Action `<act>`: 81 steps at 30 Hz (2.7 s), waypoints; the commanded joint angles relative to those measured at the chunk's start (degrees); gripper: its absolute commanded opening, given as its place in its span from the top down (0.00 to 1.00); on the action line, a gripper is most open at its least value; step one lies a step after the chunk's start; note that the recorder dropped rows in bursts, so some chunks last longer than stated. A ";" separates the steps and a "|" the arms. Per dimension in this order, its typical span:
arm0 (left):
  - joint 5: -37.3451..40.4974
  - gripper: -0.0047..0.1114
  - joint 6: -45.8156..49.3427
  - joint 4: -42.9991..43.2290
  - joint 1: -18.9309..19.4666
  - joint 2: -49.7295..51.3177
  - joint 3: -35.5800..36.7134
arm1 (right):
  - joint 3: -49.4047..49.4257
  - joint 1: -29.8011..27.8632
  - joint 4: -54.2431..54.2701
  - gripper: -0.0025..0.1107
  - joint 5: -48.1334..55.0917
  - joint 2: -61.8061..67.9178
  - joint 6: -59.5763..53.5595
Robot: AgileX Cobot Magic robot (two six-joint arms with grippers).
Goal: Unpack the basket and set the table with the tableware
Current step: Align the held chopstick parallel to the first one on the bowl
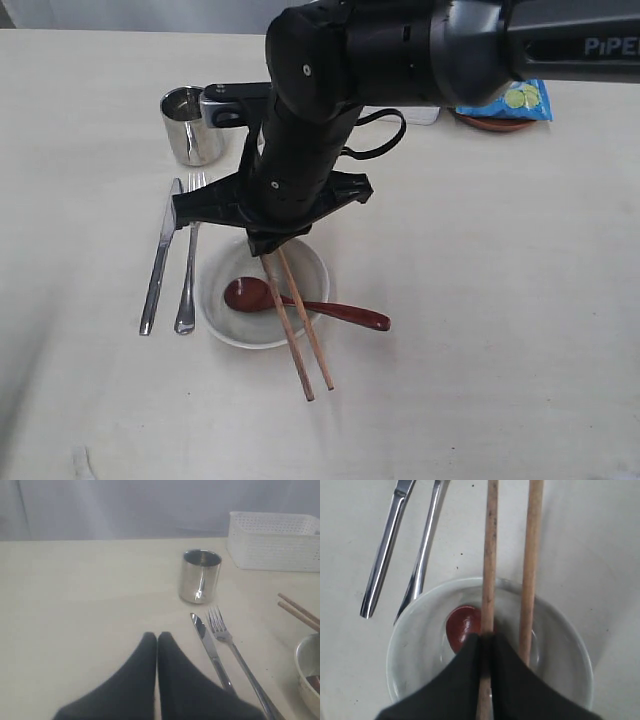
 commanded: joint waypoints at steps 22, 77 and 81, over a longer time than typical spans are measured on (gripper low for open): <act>-0.10 0.96 -0.03 0.00 -0.44 -0.19 0.18 | 0.00 -0.04 -1.36 0.98 -0.68 -0.32 -0.52; -0.10 0.96 -0.03 0.00 -0.44 -0.19 0.18 | -1.74 5.20 -2.97 0.98 -2.62 3.60 -9.48; -0.10 0.96 -0.03 0.00 -0.44 -0.19 0.18 | -1.74 5.20 -5.18 0.98 -2.10 3.69 -8.45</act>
